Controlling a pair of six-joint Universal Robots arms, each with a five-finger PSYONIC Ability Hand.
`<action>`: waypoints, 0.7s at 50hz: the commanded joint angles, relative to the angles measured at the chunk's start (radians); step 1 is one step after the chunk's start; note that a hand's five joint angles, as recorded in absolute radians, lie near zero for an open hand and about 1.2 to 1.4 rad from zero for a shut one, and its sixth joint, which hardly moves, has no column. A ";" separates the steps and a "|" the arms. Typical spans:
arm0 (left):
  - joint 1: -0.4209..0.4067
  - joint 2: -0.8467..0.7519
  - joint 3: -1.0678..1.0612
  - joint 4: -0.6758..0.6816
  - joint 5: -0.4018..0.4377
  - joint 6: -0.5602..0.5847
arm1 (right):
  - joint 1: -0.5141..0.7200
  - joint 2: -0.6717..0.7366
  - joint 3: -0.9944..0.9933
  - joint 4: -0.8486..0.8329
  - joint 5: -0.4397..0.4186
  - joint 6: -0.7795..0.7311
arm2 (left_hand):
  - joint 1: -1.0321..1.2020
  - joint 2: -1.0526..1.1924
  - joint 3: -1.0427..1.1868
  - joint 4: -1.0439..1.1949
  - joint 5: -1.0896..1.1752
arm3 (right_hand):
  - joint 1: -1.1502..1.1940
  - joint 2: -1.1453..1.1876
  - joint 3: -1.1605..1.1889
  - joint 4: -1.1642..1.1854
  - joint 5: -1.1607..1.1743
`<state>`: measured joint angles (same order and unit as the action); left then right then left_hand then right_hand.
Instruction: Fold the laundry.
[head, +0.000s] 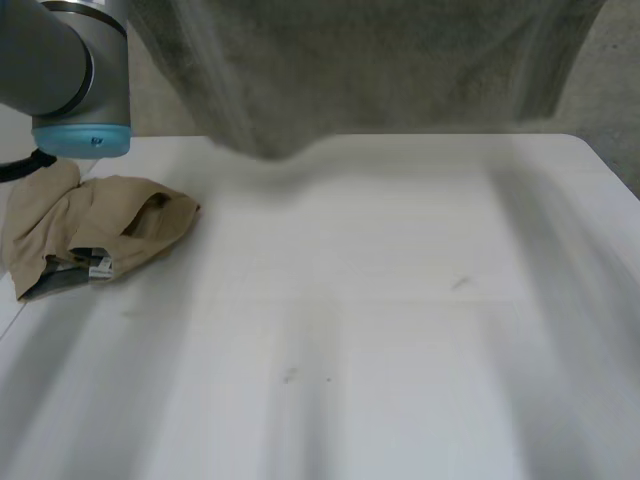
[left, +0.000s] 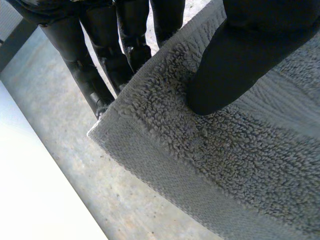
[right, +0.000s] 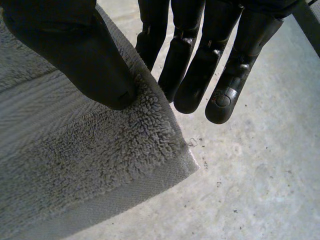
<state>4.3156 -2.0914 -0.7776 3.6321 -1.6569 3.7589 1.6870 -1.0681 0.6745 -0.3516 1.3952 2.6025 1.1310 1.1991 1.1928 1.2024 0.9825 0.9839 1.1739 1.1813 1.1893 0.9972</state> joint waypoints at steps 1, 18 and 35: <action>0.006 0.057 -0.257 0.008 0.003 -0.067 | -0.007 -0.013 0.192 0.025 -0.045 -0.002 | 0.265 0.197 0.203 0.194 0.239 | 0.412 0.222 0.215 0.207 0.225; 0.007 -0.151 -0.637 -0.003 0.017 -0.057 | -0.010 0.143 0.675 0.026 -0.292 -0.177 | 0.265 0.197 0.203 0.194 0.239 | 0.412 0.222 0.215 0.207 0.225; 0.021 0.195 -1.003 -0.618 0.025 0.154 | -0.138 -0.127 0.809 0.948 -0.193 -0.467 | 0.265 0.197 0.203 0.194 0.239 | 0.412 0.222 0.215 0.207 0.225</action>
<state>4.3298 -2.0794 -1.6090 3.3669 -1.6458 3.7844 1.6173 -1.0701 1.4202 0.1624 1.1492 2.2725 1.1310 1.1996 1.1929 1.2029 0.9825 0.9839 1.1739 1.1813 1.1893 0.9975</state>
